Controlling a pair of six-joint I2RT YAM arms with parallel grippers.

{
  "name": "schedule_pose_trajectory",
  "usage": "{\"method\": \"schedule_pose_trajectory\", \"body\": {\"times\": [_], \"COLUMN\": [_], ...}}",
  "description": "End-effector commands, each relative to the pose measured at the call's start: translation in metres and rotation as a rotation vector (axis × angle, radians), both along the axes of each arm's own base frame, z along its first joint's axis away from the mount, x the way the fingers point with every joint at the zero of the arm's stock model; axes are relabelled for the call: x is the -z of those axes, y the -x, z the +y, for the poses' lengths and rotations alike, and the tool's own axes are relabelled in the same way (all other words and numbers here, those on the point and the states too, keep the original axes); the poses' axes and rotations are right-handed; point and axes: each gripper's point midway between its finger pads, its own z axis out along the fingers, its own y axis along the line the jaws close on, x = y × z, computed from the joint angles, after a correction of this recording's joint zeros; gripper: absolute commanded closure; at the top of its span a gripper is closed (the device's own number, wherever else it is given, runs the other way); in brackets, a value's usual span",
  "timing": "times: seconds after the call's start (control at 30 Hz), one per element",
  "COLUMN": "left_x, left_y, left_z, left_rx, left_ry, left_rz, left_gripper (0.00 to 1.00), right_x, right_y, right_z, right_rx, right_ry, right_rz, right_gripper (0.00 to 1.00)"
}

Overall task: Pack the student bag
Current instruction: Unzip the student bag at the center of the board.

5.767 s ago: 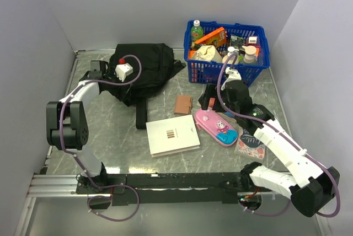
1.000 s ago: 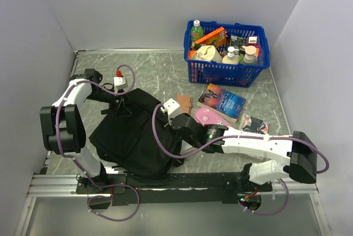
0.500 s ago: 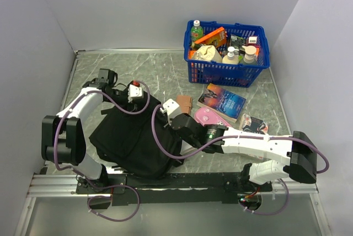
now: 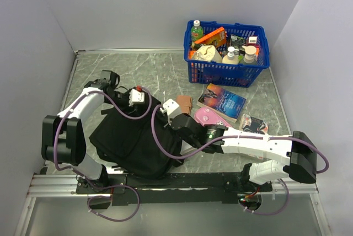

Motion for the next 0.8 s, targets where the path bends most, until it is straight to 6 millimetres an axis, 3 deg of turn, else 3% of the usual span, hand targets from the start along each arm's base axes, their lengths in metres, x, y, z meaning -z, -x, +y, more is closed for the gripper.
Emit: {"method": "schedule_pose_trajectory", "body": {"times": [0.0, 0.33, 0.37, 0.43, 0.47, 0.63, 0.77], "left_x": [0.002, 0.011, 0.012, 0.013, 0.013, 0.008, 0.001], "left_y": [0.006, 0.010, 0.011, 0.011, 0.013, 0.027, 0.050], "left_z": [-0.011, -0.017, -0.016, -0.015, -0.014, -0.011, -0.009], "left_rx": [0.059, 0.087, 0.089, 0.083, 0.081, 0.085, 0.091], "left_ry": [-0.005, -0.029, -0.033, -0.044, -0.047, -0.048, -0.036], "left_rz": [-0.006, 0.033, 0.034, 0.035, 0.036, 0.042, 0.057], "left_gripper": [0.44, 0.72, 0.76, 0.96, 0.99, 0.99, 0.99], "right_x": [-0.031, -0.030, -0.030, -0.031, -0.030, -0.021, -0.012], "right_y": [-0.007, -0.007, -0.007, -0.009, -0.009, -0.024, -0.041], "right_z": [0.011, 0.007, 0.006, 0.005, 0.005, -0.006, -0.022], "right_rx": [0.012, 0.027, 0.026, 0.034, 0.038, 0.126, 0.216], "right_ry": [-0.089, -0.087, -0.085, -0.088, -0.087, -0.078, -0.077], "right_rz": [-0.061, -0.062, -0.063, -0.067, -0.067, -0.042, -0.003], "right_gripper": [1.00, 1.00, 1.00, 1.00, 1.00, 1.00, 1.00]}}
